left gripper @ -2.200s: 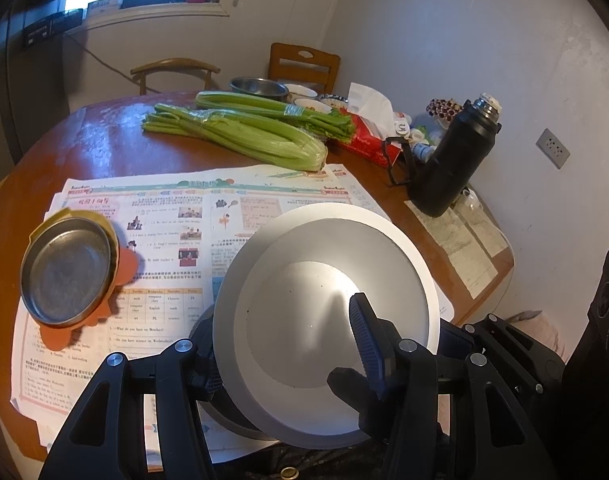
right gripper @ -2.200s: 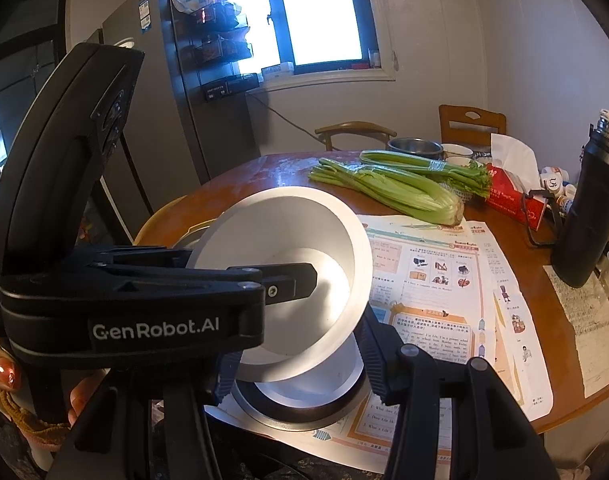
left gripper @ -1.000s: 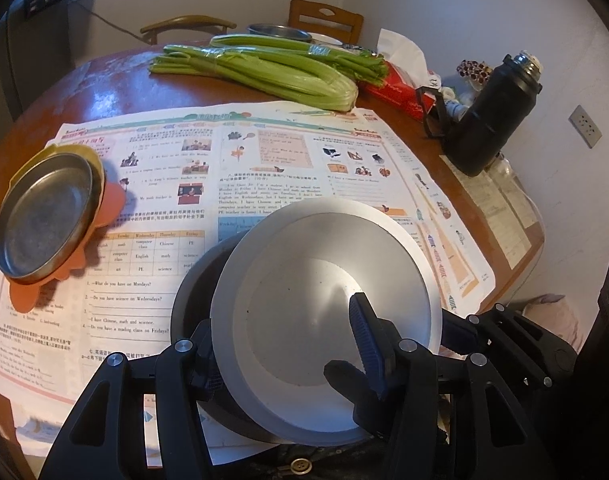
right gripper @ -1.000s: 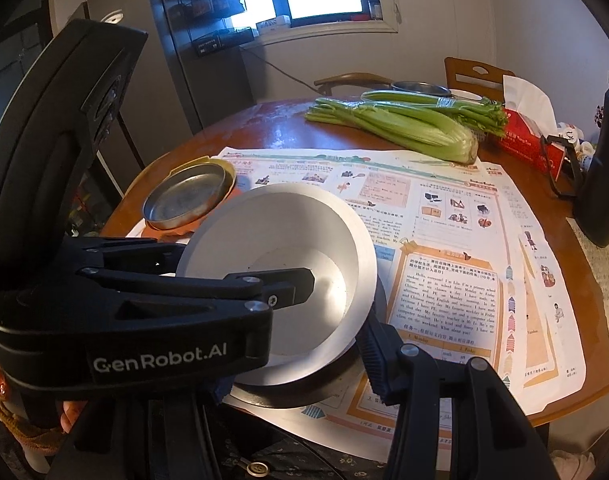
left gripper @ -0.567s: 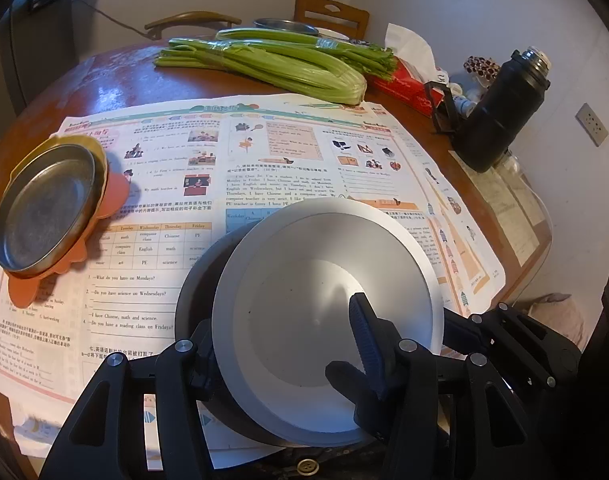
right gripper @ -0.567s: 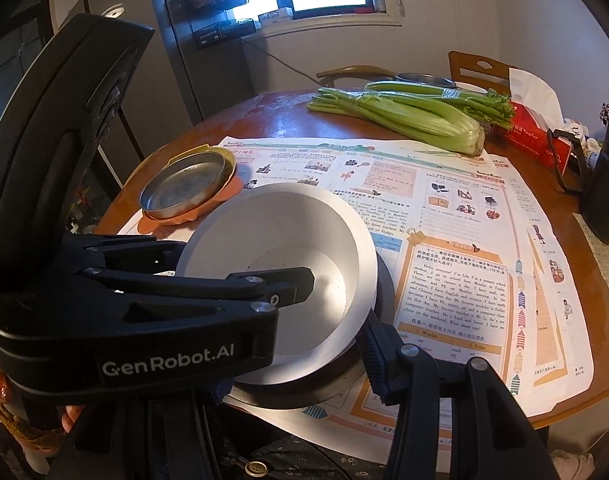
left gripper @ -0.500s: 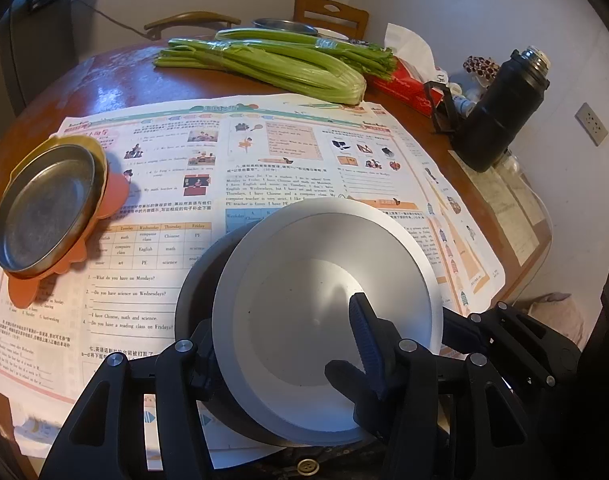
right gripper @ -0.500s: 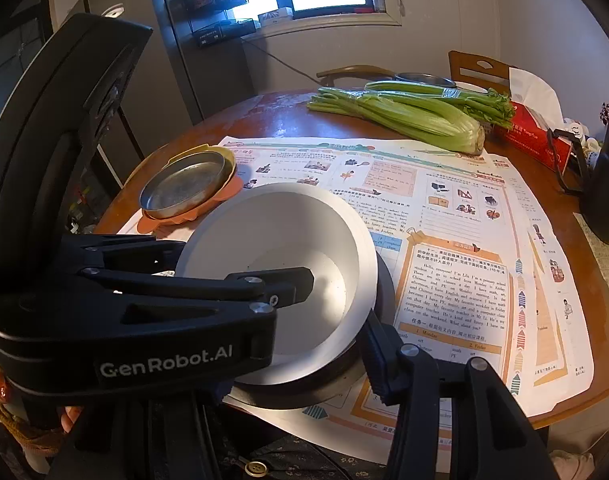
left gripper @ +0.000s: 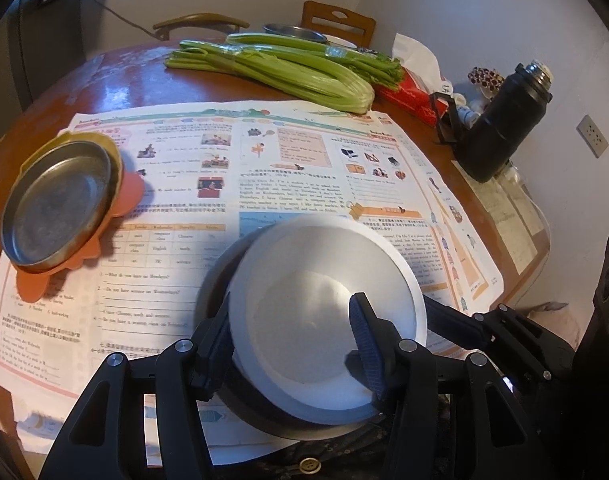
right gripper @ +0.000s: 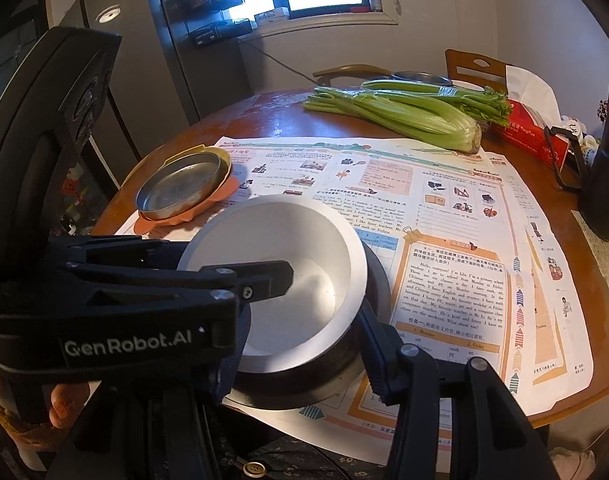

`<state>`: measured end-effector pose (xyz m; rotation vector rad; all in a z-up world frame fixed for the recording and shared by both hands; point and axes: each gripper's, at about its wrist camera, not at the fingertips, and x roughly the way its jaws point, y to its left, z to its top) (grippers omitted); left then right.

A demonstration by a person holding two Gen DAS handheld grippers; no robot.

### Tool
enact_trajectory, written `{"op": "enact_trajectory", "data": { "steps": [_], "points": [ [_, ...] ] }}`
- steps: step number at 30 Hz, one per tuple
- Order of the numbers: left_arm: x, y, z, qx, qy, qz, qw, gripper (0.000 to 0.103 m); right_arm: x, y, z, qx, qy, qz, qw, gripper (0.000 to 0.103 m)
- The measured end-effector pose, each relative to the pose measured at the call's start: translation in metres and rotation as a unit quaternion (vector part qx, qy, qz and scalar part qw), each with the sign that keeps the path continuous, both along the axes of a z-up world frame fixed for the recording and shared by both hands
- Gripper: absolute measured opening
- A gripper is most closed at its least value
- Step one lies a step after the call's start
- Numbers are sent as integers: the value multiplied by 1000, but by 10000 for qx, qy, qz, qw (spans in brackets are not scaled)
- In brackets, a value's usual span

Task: Organize plates and bowls
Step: 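Open the left tool and release the small white bowl, then grip the rim of the steel bowl holding the white bowls with the left tool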

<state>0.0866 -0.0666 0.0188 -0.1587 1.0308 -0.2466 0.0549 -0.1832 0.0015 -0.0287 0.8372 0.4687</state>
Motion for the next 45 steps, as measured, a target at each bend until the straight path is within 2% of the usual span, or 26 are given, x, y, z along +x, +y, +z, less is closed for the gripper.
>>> {"op": "enact_trajectory", "data": {
  "steps": [13,21,31,45],
  "points": [
    [-3,19,10,-86,-147,201,9997,56,-3,-8,8,92,-112,-108,9998,53],
    [-12,23,22,196,-426,277,9985,57,-9,-20,26,256,-371,-264,9986,53],
    [-18,27,24,372,-511,335,9974,58,-9,-31,34,357,-465,-432,9973,54],
    [-12,27,7,378,-340,353,9981,58,1,-39,18,447,-167,-546,9974,56]
  ]
}}
